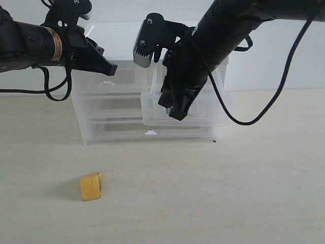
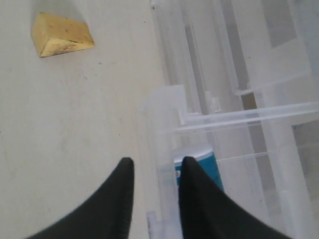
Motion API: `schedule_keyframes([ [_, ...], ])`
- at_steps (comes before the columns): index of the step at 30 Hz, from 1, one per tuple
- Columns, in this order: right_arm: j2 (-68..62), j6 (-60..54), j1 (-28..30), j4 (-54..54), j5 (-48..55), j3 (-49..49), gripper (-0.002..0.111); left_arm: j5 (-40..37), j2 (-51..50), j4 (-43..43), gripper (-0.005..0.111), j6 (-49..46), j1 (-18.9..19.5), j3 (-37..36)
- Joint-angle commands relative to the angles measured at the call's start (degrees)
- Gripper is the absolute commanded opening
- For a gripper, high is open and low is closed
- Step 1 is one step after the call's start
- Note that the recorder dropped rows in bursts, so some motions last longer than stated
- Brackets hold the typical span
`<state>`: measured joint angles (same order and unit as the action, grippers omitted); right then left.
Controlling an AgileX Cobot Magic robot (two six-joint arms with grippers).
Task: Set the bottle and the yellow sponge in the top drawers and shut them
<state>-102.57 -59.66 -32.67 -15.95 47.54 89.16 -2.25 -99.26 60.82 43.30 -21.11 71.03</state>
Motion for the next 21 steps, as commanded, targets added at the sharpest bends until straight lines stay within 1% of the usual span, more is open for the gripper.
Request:
schedule_keyframes([
  [1, -0.45, -0.94, 0.09, 0.01, 0.88, 0.25, 0.000, -0.79, -0.03, 0.00, 0.004, -0.24, -0.16, -0.61],
  [9, 0.02, -3.19, 0.09, 0.28, 7.40, 0.25, 0.000, -0.79, -0.03, 0.00, 0.004, -0.24, -0.16, -0.61],
  [16, 1.93, -3.33, 0.09, 1.40, 9.30, 0.34, 0.000, -0.66, -0.03, 0.00, 0.004, -0.24, -0.16, -0.61],
  [17, 1.85, -2.93, 0.09, 1.40, 8.84, 0.34, 0.007, -0.66, -0.03, 0.00, 0.004, -0.24, -0.16, -0.61],
  [18, 1.85, -0.93, 0.09, 1.40, 7.16, 0.34, 0.022, -0.66, -0.03, 0.00, 0.004, -0.24, -0.16, -0.61],
  [19, 1.85, -0.35, 0.09, 1.40, 6.76, 0.34, 0.032, -0.66, -0.03, 0.00, 0.004, -0.24, -0.16, -0.61],
  [20, 1.85, -0.19, 0.09, 1.50, 6.76, 0.34, 0.050, -0.66, -0.03, 0.00, 0.004, -0.24, -0.16, -0.61],
  [21, 1.97, 0.25, 0.09, 1.50, 6.76, 0.34, 0.058, -0.66, -0.03, 0.00, 0.004, -0.24, -0.16, -0.61],
])
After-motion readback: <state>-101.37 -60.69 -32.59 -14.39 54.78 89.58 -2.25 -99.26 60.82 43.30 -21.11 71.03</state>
